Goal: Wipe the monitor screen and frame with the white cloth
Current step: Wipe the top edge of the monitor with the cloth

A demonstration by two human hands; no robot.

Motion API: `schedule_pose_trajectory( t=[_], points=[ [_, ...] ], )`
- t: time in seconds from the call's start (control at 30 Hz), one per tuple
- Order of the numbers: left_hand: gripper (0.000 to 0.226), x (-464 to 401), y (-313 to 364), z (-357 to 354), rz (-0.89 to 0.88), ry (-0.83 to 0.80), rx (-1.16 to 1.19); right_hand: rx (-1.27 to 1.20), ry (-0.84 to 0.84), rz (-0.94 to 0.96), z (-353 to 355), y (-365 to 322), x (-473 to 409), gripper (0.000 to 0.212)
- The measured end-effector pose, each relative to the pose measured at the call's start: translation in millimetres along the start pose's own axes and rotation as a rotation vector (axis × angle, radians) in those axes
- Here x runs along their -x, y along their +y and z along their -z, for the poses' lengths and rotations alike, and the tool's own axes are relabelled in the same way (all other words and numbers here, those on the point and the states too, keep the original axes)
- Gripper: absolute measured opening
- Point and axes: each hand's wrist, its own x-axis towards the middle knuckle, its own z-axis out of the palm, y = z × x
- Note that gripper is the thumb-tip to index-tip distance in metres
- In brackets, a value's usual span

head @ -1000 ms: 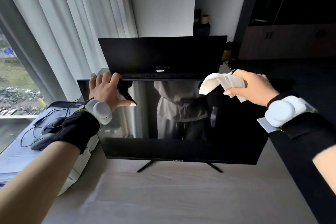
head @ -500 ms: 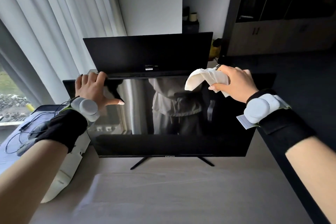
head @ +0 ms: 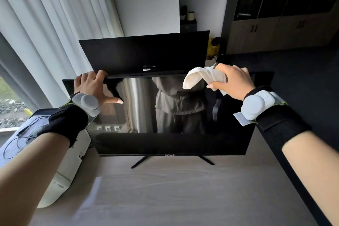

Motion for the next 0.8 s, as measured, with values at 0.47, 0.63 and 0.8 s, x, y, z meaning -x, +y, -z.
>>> schedule_pose_trajectory(
  t=[0.47,0.63,0.8],
  points=[
    [0.1,8.7,1.2,5.2,0.007,-0.061,-0.041,0.115,-0.367,0.044,0.7,-95.2,-32.5,0.032],
    [0.1,8.8,-2.6,1.7,0.025,-0.039,-0.061,0.12,-0.346,0.114,-31.5,-153.4,-47.2,0.033],
    [0.097,13.5,-7.2,-8.5,0.014,0.02,-0.072,0.21,-0.249,0.183,-83.0,-208.0,-41.9,0.051]
  ],
)
